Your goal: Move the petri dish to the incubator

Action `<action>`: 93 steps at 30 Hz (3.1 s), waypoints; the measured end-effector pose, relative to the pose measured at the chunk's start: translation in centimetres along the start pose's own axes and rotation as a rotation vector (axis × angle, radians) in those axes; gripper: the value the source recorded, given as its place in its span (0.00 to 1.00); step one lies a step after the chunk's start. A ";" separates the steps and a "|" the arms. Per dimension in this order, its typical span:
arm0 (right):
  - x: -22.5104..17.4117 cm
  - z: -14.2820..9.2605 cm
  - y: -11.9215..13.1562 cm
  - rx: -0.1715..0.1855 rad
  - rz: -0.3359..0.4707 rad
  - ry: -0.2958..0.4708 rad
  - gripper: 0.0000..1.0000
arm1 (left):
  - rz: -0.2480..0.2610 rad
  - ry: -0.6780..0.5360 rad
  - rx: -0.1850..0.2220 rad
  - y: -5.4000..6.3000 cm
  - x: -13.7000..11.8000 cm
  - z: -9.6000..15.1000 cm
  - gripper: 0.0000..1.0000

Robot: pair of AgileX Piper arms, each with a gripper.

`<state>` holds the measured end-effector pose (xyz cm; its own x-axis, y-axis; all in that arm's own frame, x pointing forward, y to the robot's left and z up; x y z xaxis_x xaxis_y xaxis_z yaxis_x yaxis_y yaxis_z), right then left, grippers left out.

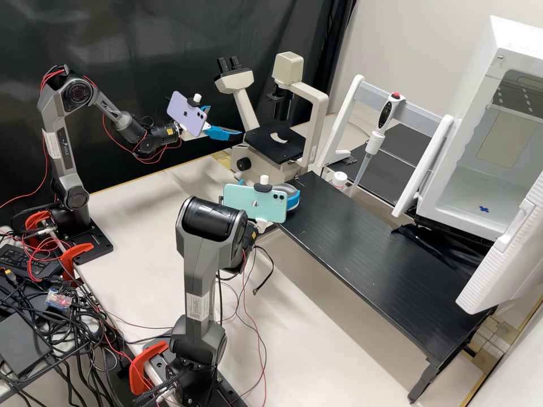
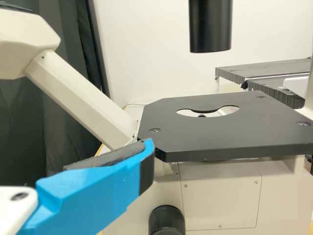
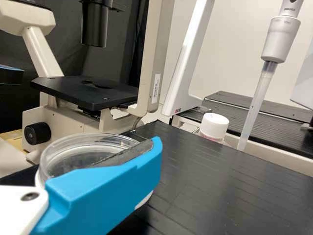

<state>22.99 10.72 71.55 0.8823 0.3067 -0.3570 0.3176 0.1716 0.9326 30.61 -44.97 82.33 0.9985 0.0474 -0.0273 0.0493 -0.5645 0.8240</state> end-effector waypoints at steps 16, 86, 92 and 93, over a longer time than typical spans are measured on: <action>-2.4 -1.4 2.2 0.020 0.076 0.067 1.00 | 0.000 0.000 0.000 0.0 0.0 0.0 1.00; -2.4 1.3 1.5 0.085 0.050 -0.043 1.00 | 0.000 0.000 0.000 0.0 0.0 0.0 1.00; -1.8 1.1 0.9 0.086 0.036 -0.034 1.00 | 0.000 0.000 0.000 0.0 0.0 0.0 1.00; -1.7 1.1 0.8 0.085 0.032 -0.033 1.00 | 0.000 0.000 0.000 0.0 0.0 0.0 1.00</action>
<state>22.12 9.28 72.97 0.9030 0.2794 -0.3265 0.3165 0.0815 0.9451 30.61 -44.97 82.33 0.9985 0.0474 -0.0273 0.0493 -0.5645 0.8240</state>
